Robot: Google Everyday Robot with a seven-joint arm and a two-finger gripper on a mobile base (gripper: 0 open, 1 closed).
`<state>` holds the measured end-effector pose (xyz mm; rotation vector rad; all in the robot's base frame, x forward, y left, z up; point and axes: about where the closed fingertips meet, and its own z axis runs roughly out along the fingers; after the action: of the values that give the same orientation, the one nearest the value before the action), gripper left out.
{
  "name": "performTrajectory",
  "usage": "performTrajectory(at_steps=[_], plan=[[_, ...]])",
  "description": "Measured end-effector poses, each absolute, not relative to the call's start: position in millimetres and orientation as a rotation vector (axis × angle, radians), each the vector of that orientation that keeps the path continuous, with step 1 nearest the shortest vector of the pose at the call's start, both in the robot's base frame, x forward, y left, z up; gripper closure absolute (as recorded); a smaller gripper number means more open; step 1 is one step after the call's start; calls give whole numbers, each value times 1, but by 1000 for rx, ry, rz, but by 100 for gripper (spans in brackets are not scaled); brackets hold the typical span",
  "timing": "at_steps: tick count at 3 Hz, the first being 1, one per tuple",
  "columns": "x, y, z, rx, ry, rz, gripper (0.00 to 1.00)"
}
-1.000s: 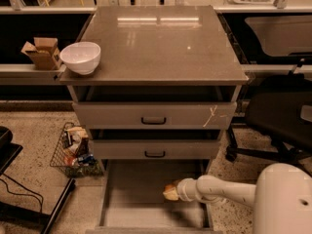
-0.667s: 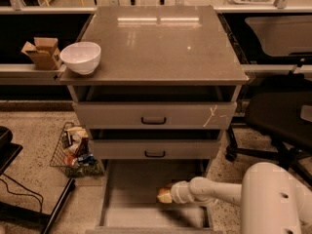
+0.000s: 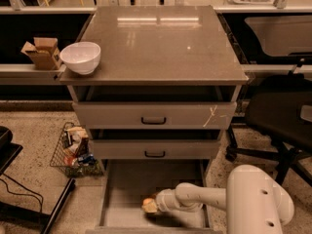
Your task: Place orange into bottom drawer
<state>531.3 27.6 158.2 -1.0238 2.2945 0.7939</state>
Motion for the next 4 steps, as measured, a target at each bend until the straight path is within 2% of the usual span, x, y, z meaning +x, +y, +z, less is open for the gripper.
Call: performTrajectory(at_steps=[3, 4], plan=[[511, 77, 126, -1093, 2336, 921, 100], [511, 79, 125, -1096, 2337, 924, 77]])
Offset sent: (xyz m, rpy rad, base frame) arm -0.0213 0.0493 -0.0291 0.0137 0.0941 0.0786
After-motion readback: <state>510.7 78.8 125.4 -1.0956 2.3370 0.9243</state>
